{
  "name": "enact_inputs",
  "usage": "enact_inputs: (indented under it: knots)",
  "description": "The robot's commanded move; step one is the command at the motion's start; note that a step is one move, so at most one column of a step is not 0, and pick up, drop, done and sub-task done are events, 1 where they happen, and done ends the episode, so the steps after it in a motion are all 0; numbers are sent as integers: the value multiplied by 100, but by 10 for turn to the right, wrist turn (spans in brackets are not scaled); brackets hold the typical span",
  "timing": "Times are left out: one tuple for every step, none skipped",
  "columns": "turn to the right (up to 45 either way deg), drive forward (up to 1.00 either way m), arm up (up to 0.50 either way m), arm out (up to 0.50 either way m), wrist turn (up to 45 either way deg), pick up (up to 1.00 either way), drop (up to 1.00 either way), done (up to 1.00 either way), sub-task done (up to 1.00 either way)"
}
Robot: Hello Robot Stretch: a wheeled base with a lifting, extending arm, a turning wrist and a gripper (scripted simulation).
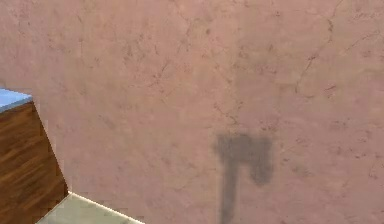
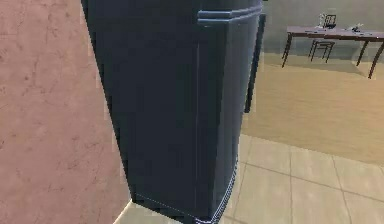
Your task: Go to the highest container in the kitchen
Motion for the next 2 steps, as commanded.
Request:
enact_inputs:
  knots:
    - [-450, 0, 0, 0, 0, 0, 0, 0, 0]
    - [-210, 0, 0, 0, 0, 0, 0, 0, 0]
